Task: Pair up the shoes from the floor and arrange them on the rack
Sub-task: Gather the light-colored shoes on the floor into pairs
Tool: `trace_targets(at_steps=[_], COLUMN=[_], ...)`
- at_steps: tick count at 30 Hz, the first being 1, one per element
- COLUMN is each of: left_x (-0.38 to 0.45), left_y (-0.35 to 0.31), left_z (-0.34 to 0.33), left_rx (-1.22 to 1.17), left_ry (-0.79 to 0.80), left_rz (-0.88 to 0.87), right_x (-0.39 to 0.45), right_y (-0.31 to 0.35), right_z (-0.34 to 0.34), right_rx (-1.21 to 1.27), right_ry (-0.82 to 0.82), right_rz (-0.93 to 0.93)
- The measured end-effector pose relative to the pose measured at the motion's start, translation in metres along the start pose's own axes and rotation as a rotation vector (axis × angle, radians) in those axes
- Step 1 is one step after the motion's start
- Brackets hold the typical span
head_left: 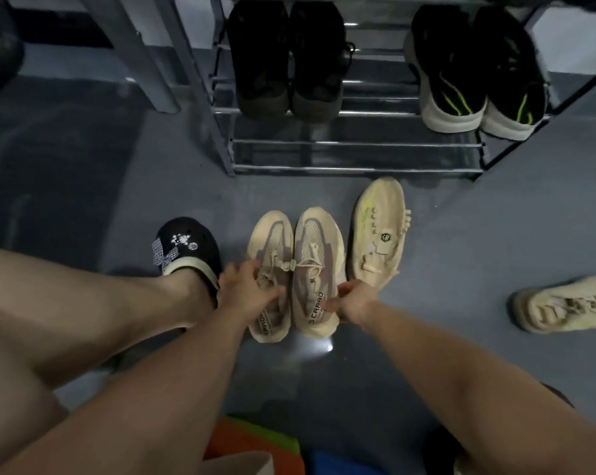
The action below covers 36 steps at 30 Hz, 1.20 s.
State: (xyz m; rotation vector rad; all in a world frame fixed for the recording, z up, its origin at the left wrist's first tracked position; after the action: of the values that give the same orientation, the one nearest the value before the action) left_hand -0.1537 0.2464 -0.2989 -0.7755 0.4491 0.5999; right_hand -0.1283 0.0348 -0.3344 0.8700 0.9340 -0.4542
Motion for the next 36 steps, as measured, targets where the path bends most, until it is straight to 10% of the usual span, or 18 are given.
trace_targets(at_steps=[12, 36], left_x=[0.000, 0.003], left_y=[0.042, -0.020], left_z=[-0.030, 0.038], left_rx=[-0.386, -0.826], left_ry=[0.332, 0.413], left_rz=[0.503, 0.253], right_x=[0.007, -0.029], right_y=[0.001, 0.059], right_z=[-0.017, 0.039], right_rx=[-0.070, 0.349], right_ry=[0.107, 0.122], right_rz=[0.008, 0.098])
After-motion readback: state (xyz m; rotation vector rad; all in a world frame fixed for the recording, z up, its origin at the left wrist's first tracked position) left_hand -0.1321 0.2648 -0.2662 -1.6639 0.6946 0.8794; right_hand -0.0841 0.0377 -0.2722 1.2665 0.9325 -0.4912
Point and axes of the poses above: each hand's wrist, its own x-axis towards the middle knuckle, its own z-axis out of the back of the hand, y = z × x, the point moved 4 cm from there along x, towards the middle knuckle, and after that the axes turned 8 degrees about -x, right-handed, at the moved point
